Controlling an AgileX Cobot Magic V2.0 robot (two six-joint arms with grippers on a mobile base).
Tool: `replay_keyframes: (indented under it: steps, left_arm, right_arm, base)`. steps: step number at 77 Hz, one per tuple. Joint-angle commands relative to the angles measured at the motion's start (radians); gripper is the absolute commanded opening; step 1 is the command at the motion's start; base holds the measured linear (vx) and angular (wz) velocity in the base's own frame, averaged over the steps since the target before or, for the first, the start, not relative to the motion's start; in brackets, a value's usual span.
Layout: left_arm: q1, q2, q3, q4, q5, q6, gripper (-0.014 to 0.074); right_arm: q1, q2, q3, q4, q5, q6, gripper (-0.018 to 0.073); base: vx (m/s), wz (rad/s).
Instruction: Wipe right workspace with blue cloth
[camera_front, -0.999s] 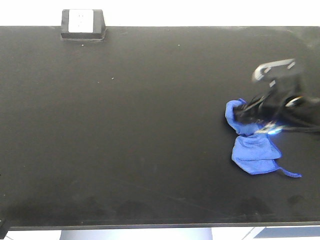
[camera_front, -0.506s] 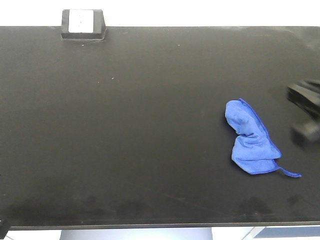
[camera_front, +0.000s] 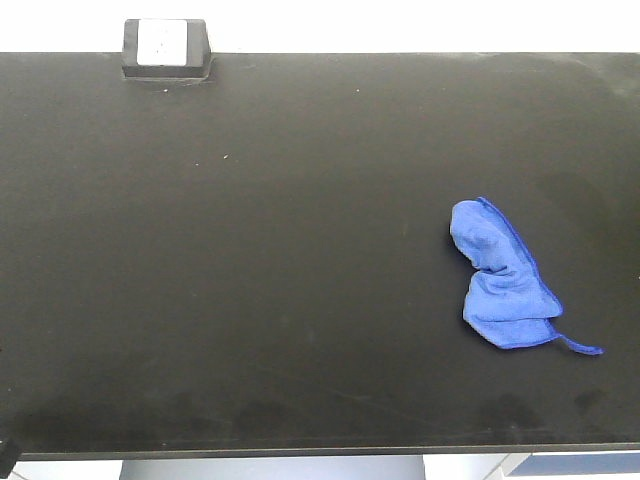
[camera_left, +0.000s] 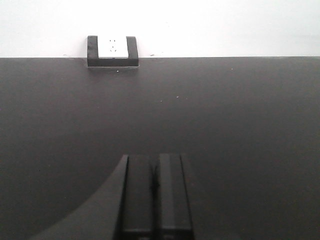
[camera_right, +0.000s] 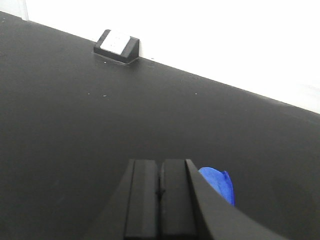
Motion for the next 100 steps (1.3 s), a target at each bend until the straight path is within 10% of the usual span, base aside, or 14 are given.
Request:
replay_keyframes:
  steps: [1, 33, 79, 100]
  left_arm:
    - [-0.007, 0.000, -0.025, -0.005, -0.082, 0.001, -0.0006]
    - [-0.007, 0.000, -0.025, -0.005, -0.082, 0.001, -0.0006]
    - [-0.007, 0.000, -0.025, -0.005, -0.082, 0.001, -0.0006]
    - [-0.007, 0.000, -0.025, -0.005, -0.082, 0.001, -0.0006]
  right_arm:
    - [-0.005, 0.008, -0.028, 0.015, -0.062, -0.001, -0.0008]
    - [-0.005, -0.150, 0.004, -0.194, -0.213, 0.148, -0.0008]
    - [-0.008, -0.390, 0.713, -0.327, -0.727, 0.457, -0.0008]
    - [-0.008, -0.391, 0.707, -0.348, -0.616, 0.456, -0.0008]
  base:
    - [0.00, 0.00]
    - [0.00, 0.00]
    - [0.00, 0.00]
    - [0.00, 0.00]
